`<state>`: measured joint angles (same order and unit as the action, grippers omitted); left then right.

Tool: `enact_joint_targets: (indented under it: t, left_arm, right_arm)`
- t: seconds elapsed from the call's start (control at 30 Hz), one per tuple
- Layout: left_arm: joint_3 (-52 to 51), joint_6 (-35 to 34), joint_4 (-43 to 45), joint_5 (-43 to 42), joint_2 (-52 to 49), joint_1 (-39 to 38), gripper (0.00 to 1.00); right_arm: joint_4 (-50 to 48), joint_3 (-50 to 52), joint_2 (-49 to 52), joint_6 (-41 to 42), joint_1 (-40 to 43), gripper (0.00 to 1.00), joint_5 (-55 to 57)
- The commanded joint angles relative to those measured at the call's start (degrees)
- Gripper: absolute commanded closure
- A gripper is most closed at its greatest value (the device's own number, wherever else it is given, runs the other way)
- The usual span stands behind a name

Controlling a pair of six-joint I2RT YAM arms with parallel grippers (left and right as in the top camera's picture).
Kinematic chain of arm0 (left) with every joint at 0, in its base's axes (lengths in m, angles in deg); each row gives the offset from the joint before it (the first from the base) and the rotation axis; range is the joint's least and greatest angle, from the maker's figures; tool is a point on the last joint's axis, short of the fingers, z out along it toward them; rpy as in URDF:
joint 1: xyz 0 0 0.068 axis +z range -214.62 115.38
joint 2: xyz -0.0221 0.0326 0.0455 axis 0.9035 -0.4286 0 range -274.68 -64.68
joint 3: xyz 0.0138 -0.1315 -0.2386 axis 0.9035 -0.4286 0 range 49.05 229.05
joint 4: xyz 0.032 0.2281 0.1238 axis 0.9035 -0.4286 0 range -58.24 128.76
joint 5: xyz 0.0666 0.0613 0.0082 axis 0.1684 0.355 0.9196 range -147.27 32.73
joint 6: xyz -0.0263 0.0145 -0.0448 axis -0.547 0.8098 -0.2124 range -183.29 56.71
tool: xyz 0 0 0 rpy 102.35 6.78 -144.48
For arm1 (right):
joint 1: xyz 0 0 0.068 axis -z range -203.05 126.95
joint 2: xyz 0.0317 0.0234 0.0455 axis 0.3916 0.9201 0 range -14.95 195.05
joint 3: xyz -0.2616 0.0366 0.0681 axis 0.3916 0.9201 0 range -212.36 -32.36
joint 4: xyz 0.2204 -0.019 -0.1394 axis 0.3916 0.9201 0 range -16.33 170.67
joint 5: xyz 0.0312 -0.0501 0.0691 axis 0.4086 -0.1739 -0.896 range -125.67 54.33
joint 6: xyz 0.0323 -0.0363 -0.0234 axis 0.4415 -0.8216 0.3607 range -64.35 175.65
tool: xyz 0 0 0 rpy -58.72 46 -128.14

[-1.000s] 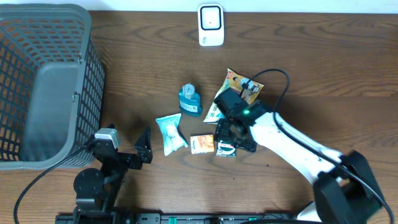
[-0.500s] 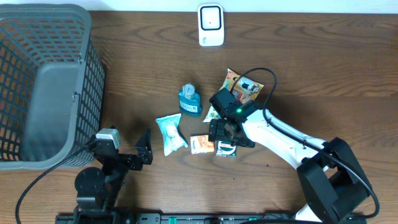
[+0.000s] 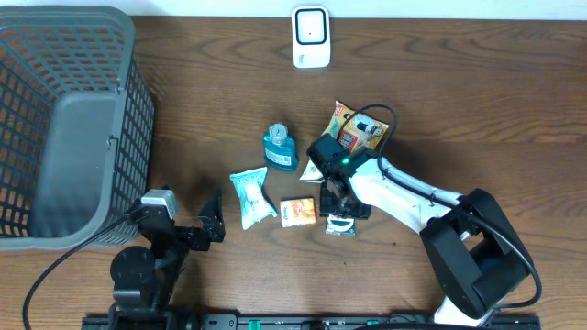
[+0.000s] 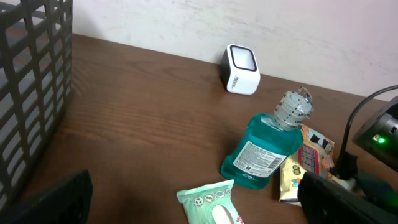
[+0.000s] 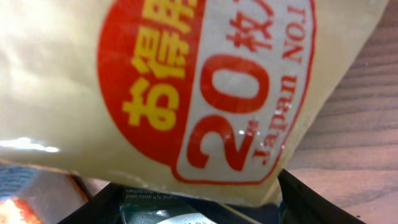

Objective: Scan the item barcode
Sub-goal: 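Lower the right gripper onto the dark green tin and grasp it, then lift the tin and hold it under the white scanner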

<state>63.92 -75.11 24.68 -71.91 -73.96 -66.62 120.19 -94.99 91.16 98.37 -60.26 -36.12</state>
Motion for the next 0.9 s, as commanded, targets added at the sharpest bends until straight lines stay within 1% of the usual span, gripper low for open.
enact_joint_targets:
  t: [0.0, 0.1, 0.17, 0.3, 0.5, 0.67, 0.77, 0.83, 0.87]
  left_arm:
    - [0.24, 0.13, -0.04, 0.76, 0.11, -0.22, 0.02]
    - [0.24, 0.13, -0.04, 0.76, 0.09, -0.22, 0.02]
    - [0.24, 0.13, -0.04, 0.76, 0.11, -0.22, 0.02]
    - [0.24, 0.13, -0.04, 0.76, 0.11, -0.22, 0.02]
    - [0.22, 0.13, -0.48, 0.74, 0.44, -0.24, 0.02]
    - [-0.96, 0.13, -0.66, 0.74, 0.76, -0.22, 0.02]
    - [-4.66, 0.13, -0.66, 0.74, 1.97, -0.24, 0.02]
    - [-10.62, 0.13, -0.44, 0.76, 4.00, -0.24, 0.02]
    - [-10.69, 0.11, 1.73, 0.83, 4.02, -0.22, 0.02]
  right_arm:
    - [2.75, -1.22, 1.33, -2.84, 0.59, 0.48, -1.90]
    - [7.28, -5.16, 1.25, -3.21, 2.32, 0.57, -5.22]
    - [10.19, -8.15, 1.25, -3.93, 3.39, 0.58, -7.02]
    - [15.82, -14.73, 1.25, -7.30, 5.53, 0.58, -7.67]
    - [27.61, -25.62, 1.25, -12.26, 9.05, 0.58, -7.67]
    - [33.79, -30.21, 1.25, -14.93, 10.34, 0.55, -9.35]
    - [35.78, -30.71, 1.25, -16.76, 10.80, 0.55, -15.21]
    - [40.04, -30.71, 1.25, -20.96, 11.63, 0.56, -25.79]
    - [41.70, -30.71, 1.25, -23.23, 12.02, 0.57, -30.08]
